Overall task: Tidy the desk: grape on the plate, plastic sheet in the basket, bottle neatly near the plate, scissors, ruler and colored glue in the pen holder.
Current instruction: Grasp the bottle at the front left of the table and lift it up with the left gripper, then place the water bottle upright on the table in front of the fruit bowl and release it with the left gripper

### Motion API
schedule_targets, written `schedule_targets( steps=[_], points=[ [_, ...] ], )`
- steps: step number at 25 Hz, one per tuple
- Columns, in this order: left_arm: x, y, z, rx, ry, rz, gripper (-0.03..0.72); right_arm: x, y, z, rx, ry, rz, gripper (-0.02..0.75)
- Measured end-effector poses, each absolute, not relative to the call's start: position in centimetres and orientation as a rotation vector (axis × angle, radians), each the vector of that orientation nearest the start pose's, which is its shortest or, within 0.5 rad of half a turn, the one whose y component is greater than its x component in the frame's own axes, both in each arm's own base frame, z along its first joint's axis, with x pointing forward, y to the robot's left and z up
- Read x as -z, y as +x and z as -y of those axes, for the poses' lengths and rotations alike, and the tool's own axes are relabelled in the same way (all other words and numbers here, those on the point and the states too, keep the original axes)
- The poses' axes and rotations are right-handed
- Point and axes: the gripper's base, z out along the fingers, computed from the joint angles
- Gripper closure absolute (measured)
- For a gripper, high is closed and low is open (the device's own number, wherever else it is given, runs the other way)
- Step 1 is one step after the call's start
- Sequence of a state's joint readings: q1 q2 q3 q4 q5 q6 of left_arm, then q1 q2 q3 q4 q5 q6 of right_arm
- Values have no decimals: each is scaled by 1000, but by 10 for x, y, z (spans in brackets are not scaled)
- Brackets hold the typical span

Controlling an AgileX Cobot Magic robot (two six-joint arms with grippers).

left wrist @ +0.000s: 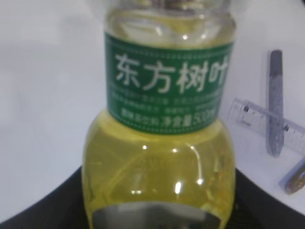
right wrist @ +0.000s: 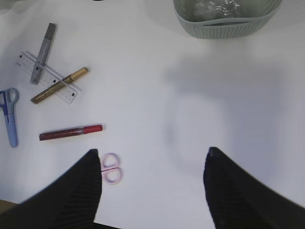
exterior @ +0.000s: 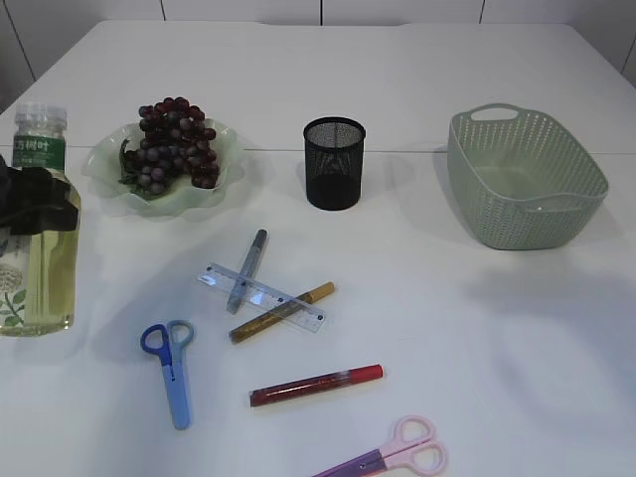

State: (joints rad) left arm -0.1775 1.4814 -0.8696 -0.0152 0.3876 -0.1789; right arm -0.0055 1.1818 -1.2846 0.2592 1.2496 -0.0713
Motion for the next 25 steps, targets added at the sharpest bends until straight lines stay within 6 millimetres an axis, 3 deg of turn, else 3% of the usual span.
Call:
schedule_targets(
  steps=[5, 13, 20, 25],
  points=[
    [-241, 270, 48, 196, -3, -2233, 256, -391, 215, -21, -324, -63, -2604, 214],
    [-233, 257, 46, 240, 10, -1851, 256, -391, 215, -21, -324, -63, -2604, 214],
    [-229, 273, 49, 250, 28, -1590, 256, -391, 215, -21, -321, -73, -2603, 214],
    [-214, 284, 51, 249, 33, -1516, 255, -391, 215, -21, -317, -86, -2602, 214]
  ],
)
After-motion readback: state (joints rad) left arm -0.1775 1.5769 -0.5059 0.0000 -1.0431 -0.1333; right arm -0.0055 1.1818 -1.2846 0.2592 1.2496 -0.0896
